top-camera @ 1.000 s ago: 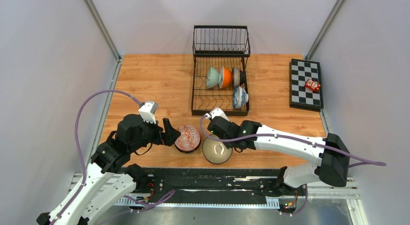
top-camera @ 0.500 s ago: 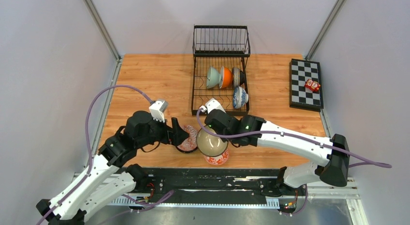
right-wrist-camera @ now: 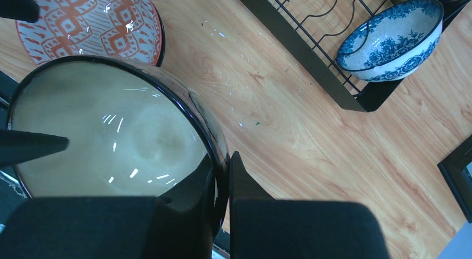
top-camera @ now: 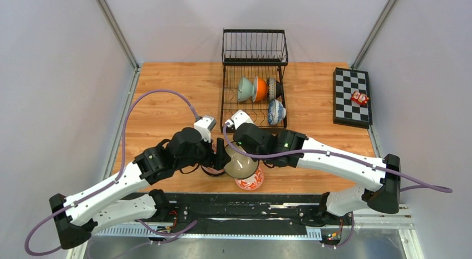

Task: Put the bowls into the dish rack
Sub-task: Place the bowl in the dish rack.

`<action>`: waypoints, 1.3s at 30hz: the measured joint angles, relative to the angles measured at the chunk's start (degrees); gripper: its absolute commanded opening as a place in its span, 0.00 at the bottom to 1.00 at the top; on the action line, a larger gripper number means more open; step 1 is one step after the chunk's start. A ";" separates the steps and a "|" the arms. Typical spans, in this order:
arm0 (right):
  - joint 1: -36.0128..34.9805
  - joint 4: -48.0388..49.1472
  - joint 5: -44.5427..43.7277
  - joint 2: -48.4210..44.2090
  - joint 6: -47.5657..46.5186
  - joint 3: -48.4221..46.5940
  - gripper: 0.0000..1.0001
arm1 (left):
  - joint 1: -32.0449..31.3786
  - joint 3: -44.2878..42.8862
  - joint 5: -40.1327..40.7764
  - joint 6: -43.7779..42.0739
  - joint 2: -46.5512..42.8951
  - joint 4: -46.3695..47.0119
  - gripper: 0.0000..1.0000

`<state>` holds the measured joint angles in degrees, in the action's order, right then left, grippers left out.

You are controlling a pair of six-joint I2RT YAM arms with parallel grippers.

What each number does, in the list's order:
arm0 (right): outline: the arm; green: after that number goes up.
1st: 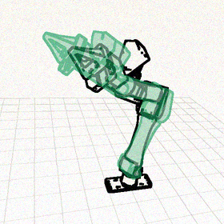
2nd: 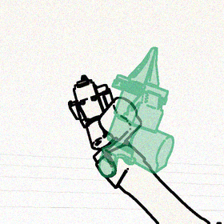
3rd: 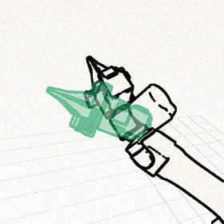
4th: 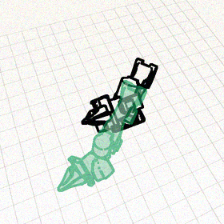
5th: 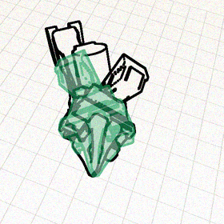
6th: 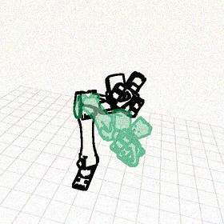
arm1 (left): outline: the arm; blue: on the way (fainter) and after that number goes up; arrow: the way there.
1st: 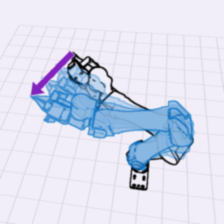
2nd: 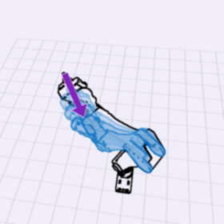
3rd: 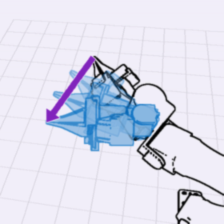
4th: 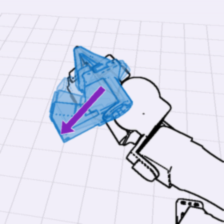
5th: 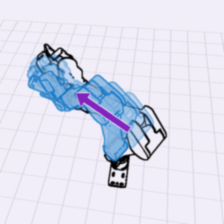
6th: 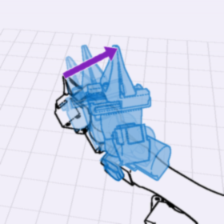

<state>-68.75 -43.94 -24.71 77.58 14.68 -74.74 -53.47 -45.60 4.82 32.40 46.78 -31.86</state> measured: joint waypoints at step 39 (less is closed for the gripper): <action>-1.11 -1.46 -2.93 2.58 -2.29 -4.39 0.03 | -3.54 -0.55 6.78 2.19 6.99 4.79 0.26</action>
<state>-69.87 -45.41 -27.64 80.16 12.38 -79.13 -57.01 -46.15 11.60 34.59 53.78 -27.07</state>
